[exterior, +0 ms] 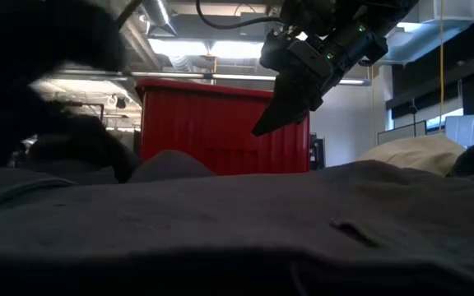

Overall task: Fold laundry
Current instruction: Fold the gray pants

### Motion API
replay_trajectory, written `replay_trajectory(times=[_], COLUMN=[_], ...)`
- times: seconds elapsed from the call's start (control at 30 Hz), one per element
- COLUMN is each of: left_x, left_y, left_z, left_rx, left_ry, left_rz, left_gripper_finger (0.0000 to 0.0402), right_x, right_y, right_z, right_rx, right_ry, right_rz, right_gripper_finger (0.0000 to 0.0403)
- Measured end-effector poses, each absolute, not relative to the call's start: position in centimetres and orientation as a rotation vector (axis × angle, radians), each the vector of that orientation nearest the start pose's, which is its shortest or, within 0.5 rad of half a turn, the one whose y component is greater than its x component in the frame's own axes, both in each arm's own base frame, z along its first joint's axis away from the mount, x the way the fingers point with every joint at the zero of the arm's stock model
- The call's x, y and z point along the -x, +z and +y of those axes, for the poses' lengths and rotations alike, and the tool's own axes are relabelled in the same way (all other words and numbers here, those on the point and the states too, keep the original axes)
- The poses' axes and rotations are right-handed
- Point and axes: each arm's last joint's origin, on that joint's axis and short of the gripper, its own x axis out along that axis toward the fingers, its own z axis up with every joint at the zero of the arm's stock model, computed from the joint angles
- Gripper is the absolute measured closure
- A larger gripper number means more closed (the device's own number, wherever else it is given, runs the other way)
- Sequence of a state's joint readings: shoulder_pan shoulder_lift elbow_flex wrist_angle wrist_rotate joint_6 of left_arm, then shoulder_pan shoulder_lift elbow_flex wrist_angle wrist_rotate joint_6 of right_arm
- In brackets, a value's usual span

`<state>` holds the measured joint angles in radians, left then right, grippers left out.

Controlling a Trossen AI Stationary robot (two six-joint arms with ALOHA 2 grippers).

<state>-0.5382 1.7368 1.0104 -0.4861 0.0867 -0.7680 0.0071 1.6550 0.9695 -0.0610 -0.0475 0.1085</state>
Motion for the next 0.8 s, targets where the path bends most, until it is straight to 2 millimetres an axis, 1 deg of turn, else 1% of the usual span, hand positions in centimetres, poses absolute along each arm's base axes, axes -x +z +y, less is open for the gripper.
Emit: replay_trajectory(times=[0.1, 0.2, 0.23, 0.3, 0.37, 0.47, 0.53, 0.6, 0.67, 0.73, 0.8], left_x=[-27.6, -26.7, -26.3, -25.0, -23.7, -22.2, -21.9, -22.0, -22.6, -23.0, -23.2], left_y=[18.9, 22.3, 23.6, 25.7, 26.9, 27.2, 26.8, 25.9, 24.8, 23.4, 21.9], left_z=[-15.4, -14.0, -13.5, -12.1, -10.6, -8.1, -6.6, -5.5, -4.7, -3.9, -3.1], left_rx=[0.311, 0.237, 0.209, 0.136, 0.068, 0.043, 0.056, 0.095, 0.144, 0.170, 0.193], left_ry=[-0.018, 0.037, 0.077, 0.213, 0.350, 0.482, 0.531, 0.514, 0.444, 0.393, 0.379], left_rz=[1.130, 0.963, 0.899, 0.786, 0.742, 0.820, 0.909, 0.996, 1.047, 1.082, 1.121], left_gripper_finger=[0.0302, 0.0302, 0.0302, 0.0302, 0.0302, 0.0302, 0.0304, 0.0308, 0.0313, 0.0319, 0.0327], right_x=[-34.1, -34.1, -34.1, -34.1, -34.1, -34.1, -34.1, -34.1, -34.1, -34.1, -34.1], right_y=[19.2, 19.2, 19.2, 19.2, 19.2, 19.2, 19.2, 19.2, 19.2, 19.2, 19.2], right_z=[0.4, 0.4, 0.4, 0.4, 0.4, 0.4, 0.4, 0.4, 0.4, 0.3, 0.3], right_rx=[-0.119, -0.121, -0.121, -0.121, -0.121, -0.121, -0.121, -0.121, -0.120, -0.117, -0.116], right_ry=[0.012, 0.011, 0.011, 0.011, 0.011, 0.011, 0.011, 0.011, 0.008, 0.001, 0.001], right_rz=[0.750, 0.749, 0.750, 0.750, 0.750, 0.749, 0.749, 0.749, 0.749, 0.748, 0.748], right_gripper_finger=[0.0397, 0.0398, 0.0398, 0.0398, 0.0397, 0.0398, 0.0398, 0.0398, 0.0398, 0.0397, 0.0398])
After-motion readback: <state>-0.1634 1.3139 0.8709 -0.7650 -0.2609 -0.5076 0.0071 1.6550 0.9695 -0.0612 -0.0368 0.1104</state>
